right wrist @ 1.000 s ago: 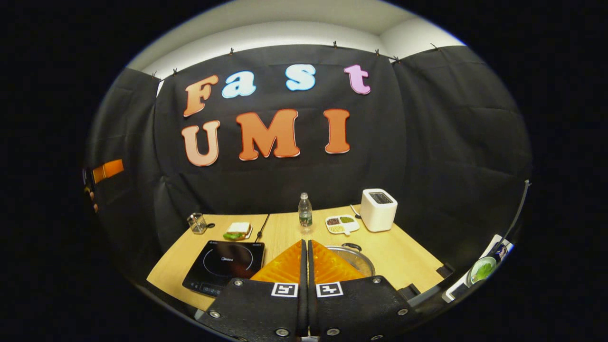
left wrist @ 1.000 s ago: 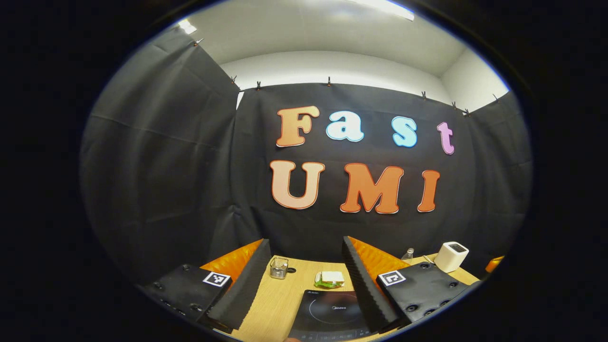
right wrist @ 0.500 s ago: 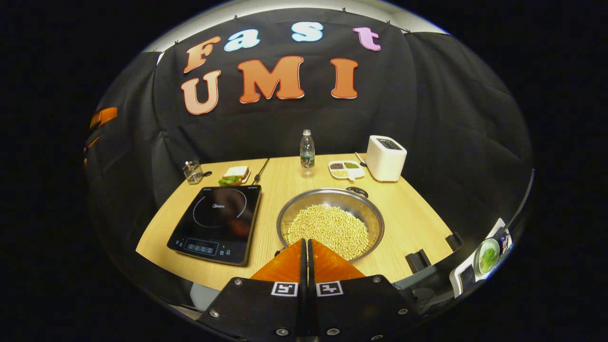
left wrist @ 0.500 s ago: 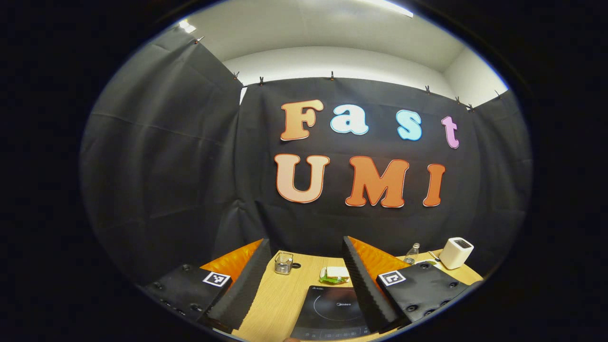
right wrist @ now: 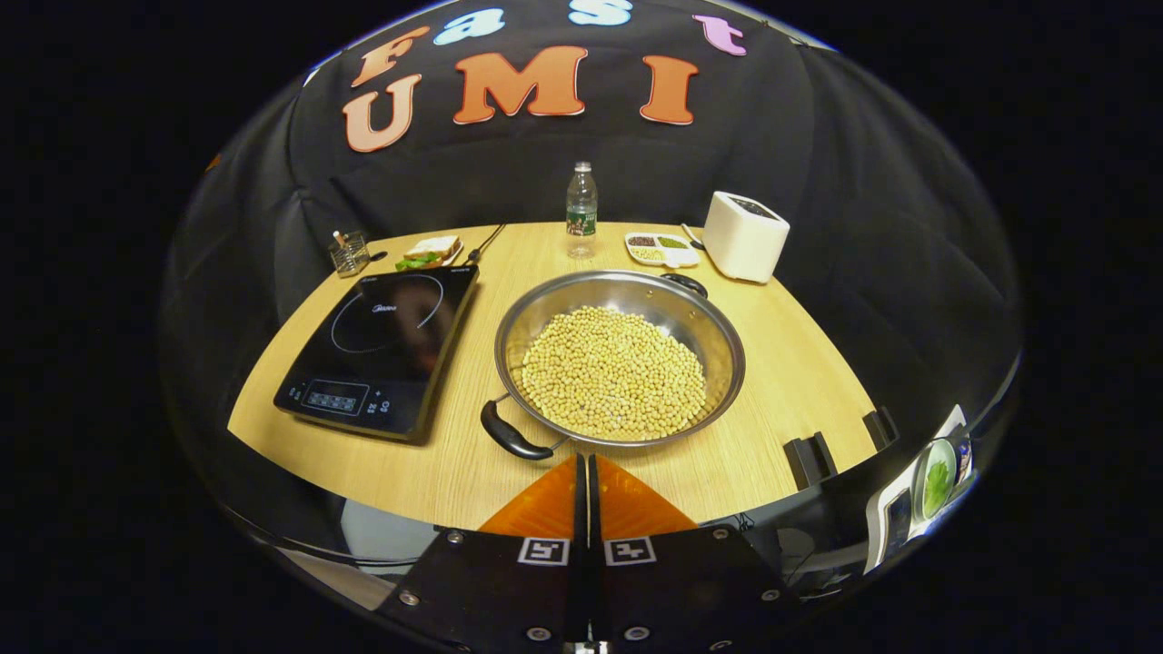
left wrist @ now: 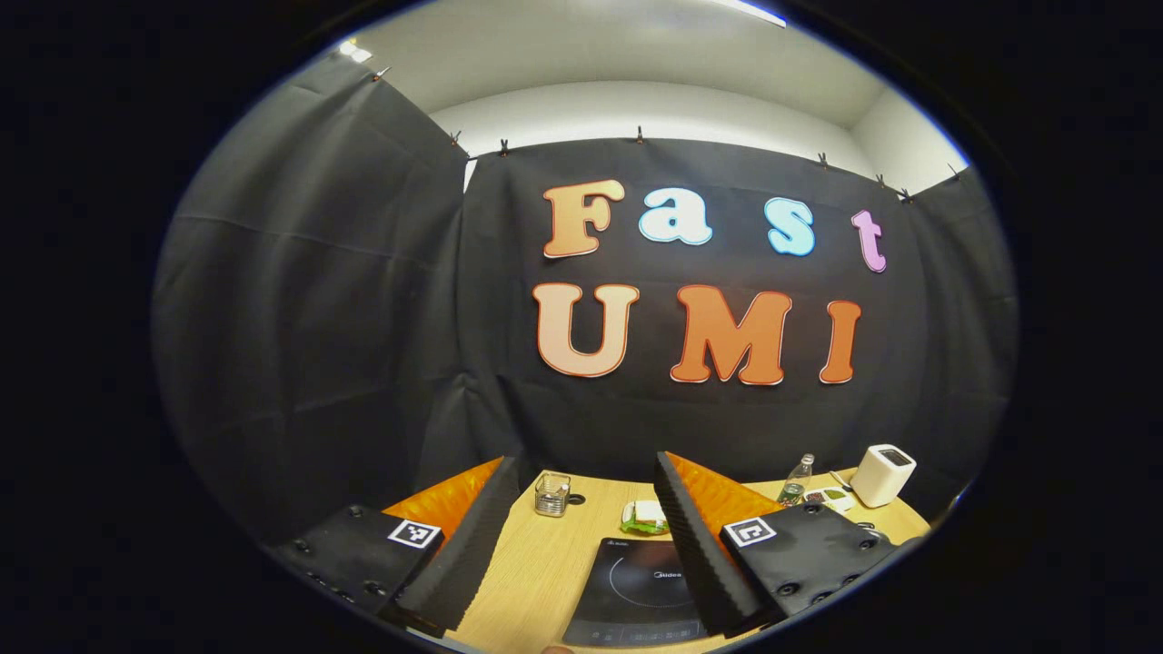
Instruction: First push the handle of the pot to place it horizontally, then grasp the pot with both hands and set it on the induction cooktop.
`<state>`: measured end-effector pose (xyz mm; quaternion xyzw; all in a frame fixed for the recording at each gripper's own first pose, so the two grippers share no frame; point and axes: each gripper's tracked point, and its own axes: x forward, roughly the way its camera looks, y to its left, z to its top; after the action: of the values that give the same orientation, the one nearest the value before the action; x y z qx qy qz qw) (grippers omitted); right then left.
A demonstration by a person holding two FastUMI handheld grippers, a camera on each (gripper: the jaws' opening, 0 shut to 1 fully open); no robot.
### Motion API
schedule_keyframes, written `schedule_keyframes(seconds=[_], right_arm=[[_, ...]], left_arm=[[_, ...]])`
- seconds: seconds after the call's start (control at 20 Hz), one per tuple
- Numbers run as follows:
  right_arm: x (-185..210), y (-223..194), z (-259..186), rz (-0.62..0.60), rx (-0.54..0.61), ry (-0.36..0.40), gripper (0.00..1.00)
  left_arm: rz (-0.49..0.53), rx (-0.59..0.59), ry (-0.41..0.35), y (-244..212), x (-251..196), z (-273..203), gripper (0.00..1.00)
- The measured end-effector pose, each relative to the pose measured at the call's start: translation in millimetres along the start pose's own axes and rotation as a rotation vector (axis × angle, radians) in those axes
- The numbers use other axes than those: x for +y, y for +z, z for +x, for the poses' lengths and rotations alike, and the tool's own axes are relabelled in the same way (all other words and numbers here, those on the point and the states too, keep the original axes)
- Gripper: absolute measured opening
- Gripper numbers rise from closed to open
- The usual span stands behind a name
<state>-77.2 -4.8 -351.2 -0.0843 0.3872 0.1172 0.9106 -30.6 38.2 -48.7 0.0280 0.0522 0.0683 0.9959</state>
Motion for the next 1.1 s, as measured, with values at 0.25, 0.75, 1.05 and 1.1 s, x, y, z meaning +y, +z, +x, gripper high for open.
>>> schedule_keyframes(seconds=[0.25, 0.75, 1.05, 1.1], right_arm=[[6.7, -25.6, 24.6, -0.038, 0.085, 0.028, 0.0], [33.6, -32.4, 47.3, -0.105, 0.147, 0.092, 0.0], [44.8, -26.0, 54.8, -0.14, 0.154, 0.122, 0.0], [47.1, -24.7, 55.7, -0.142, 0.157, 0.13, 0.0]], left_arm=[[0.007, 0.016, 0.015, -6.6, 4.4, 1.3, 0.98], [0.015, 0.041, 0.066, -17.7, 20.7, 3.4, 0.98], [0.008, 0.055, 0.111, -22.9, 36.9, 2.0, 0.98], [0.007, 0.055, 0.118, -22.6, 39.5, 2.0, 0.98]])
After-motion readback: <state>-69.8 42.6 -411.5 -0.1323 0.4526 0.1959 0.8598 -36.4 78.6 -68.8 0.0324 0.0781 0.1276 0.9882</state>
